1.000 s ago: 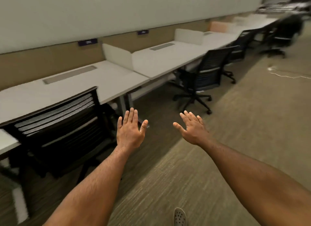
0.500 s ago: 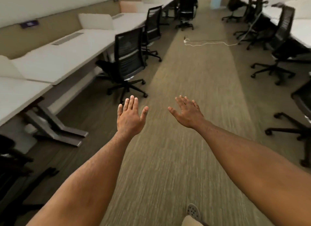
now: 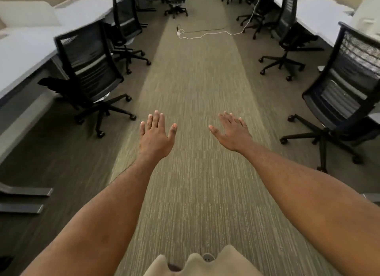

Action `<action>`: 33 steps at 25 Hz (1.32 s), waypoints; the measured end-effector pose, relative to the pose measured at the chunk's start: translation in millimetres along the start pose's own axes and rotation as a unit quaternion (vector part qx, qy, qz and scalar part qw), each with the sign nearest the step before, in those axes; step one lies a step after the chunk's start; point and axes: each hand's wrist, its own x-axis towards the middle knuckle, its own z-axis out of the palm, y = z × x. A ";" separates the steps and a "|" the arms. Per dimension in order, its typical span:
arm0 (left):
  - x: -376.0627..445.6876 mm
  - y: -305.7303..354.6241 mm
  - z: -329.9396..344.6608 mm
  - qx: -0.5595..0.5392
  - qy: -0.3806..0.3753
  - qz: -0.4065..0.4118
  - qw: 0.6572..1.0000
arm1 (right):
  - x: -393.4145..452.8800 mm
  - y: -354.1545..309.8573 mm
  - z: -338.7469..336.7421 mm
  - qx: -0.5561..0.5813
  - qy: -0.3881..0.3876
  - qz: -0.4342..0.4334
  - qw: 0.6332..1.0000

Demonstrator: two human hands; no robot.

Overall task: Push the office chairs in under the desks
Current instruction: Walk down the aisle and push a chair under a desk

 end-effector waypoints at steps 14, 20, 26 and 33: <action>280.1 -6.1 42.6 -0.001 0.010 0.044 0.999 | 246.2 44.7 -20.6 0.005 0.043 0.044 0.998; 409.5 -51.8 28.2 0.013 0.018 0.026 0.999 | 395.1 8.7 -28.5 -0.013 0.035 0.016 0.999; 497.2 -106.1 25.5 0.008 0.030 -0.044 0.999 | 533.8 -31.7 -10.2 0.007 0.005 -0.030 1.000; 617.0 -195.0 17.3 0.023 0.076 -0.176 0.981 | 742.1 -104.0 25.9 0.020 -0.055 -0.150 0.987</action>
